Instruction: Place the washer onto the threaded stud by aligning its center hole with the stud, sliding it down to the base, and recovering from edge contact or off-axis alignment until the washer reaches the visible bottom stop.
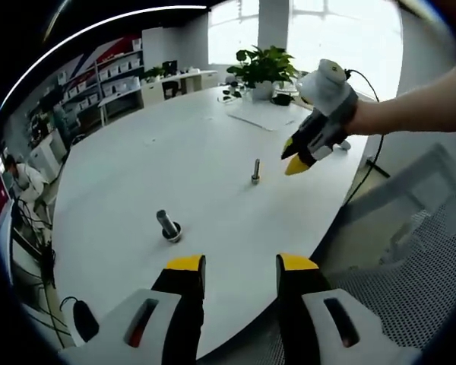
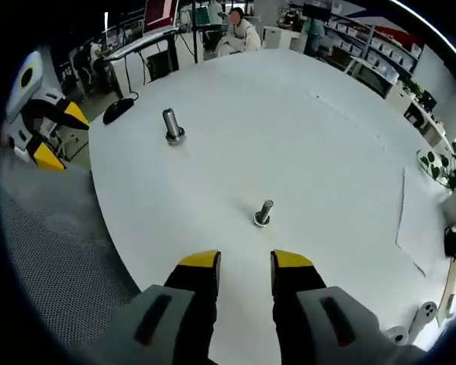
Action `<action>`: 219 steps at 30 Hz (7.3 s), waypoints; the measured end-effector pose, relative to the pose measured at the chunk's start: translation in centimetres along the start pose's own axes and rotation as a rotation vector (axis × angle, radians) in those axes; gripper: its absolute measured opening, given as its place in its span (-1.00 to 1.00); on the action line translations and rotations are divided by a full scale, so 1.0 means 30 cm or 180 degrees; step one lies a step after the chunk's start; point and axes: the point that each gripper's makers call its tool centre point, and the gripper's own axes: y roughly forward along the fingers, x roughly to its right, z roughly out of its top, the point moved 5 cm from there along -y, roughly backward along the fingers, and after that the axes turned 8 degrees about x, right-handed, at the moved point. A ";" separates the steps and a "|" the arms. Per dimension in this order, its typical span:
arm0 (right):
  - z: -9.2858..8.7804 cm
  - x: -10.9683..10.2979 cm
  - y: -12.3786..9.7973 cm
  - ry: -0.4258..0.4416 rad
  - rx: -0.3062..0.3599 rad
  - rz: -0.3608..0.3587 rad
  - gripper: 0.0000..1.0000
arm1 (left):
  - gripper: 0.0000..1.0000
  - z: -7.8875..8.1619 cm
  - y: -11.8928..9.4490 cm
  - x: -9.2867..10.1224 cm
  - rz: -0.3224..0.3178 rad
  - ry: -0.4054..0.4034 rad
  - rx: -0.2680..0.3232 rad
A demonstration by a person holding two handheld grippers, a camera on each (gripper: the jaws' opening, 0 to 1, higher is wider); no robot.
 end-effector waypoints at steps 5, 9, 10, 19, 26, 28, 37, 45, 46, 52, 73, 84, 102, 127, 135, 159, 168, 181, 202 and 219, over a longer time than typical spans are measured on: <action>0.035 -0.043 -0.045 -0.0003 0.0225 -0.0048 -0.43 | -0.29 -0.004 0.002 0.007 -0.0028 0.0009 -0.0028; 0.057 -0.073 -0.073 0.0134 0.0433 -0.0085 -0.43 | -0.29 0.001 0.001 0.005 -0.0018 0.0013 -0.0005; 0.061 -0.081 -0.079 0.0164 0.0474 -0.0090 -0.43 | -0.29 0.003 -0.001 0.002 -0.0008 0.0011 0.0004; 0.095 -0.121 -0.129 0.0430 0.0824 -0.0156 -0.43 | -0.29 0.013 -0.004 -0.003 0.0012 -0.0019 0.0065; 0.082 -0.109 -0.136 0.0579 0.0956 -0.0260 -0.42 | -0.30 0.018 -0.004 -0.004 0.0022 -0.0030 0.0105; 0.075 -0.098 -0.138 0.0759 0.1023 -0.0301 -0.42 | -0.30 0.022 -0.005 -0.002 0.0018 -0.0034 0.0129; 0.068 -0.066 -0.144 0.0753 0.1031 -0.0468 -0.38 | -0.30 0.013 -0.004 -0.013 0.0063 -0.0076 0.0095; 0.022 -0.074 -0.134 0.0779 0.0817 -0.0491 -0.34 | -0.29 0.012 -0.003 -0.019 0.0088 -0.0159 0.0113; 0.016 -0.070 -0.132 0.0824 0.0805 -0.0496 -0.32 | -0.29 0.010 -0.003 -0.022 0.0092 -0.0170 0.0106; -0.020 -0.042 -0.123 0.1143 0.0764 -0.0547 -0.24 | -0.28 0.013 -0.009 -0.034 0.0151 -0.0236 0.0141; -0.030 -0.028 -0.109 0.1189 0.0691 -0.0599 -0.25 | -0.29 0.019 -0.010 -0.064 0.0264 -0.0272 0.0144; -0.036 -0.022 -0.101 0.1215 0.0663 -0.0605 -0.26 | -0.30 0.014 -0.015 -0.074 0.0316 -0.0311 0.0108; -0.035 -0.039 -0.089 0.1253 0.0664 -0.0474 -0.24 | -0.30 -0.008 -0.019 -0.092 0.0390 -0.0405 0.0049; 0.021 -0.051 -0.110 0.1481 0.0969 -0.0347 -0.12 | -0.30 -0.036 -0.044 -0.170 0.0868 -0.0243 -0.0031; 0.022 -0.065 -0.103 0.1361 0.0916 -0.0323 -0.12 | -0.31 -0.038 -0.049 -0.182 0.0899 -0.0286 -0.0008; -0.036 -0.050 -0.135 0.1292 0.0749 -0.0482 -0.12 | -0.30 -0.044 -0.081 -0.161 0.0892 -0.0403 0.0073; -0.042 -0.055 -0.139 0.1393 0.0791 -0.0461 -0.12 | -0.30 -0.057 -0.083 -0.157 0.0892 -0.0426 0.0039; -0.048 -0.069 -0.137 0.1358 0.0762 -0.0423 -0.12 | -0.30 -0.050 -0.091 -0.160 0.0904 -0.0424 0.0103; -0.054 -0.078 -0.132 0.1401 0.0754 -0.0347 -0.12 | -0.29 -0.061 -0.086 -0.150 0.0905 -0.0386 0.0025; -0.050 -0.087 -0.132 0.1347 0.0746 -0.0293 -0.13 | -0.29 -0.075 -0.084 -0.157 0.0931 -0.0389 -0.0048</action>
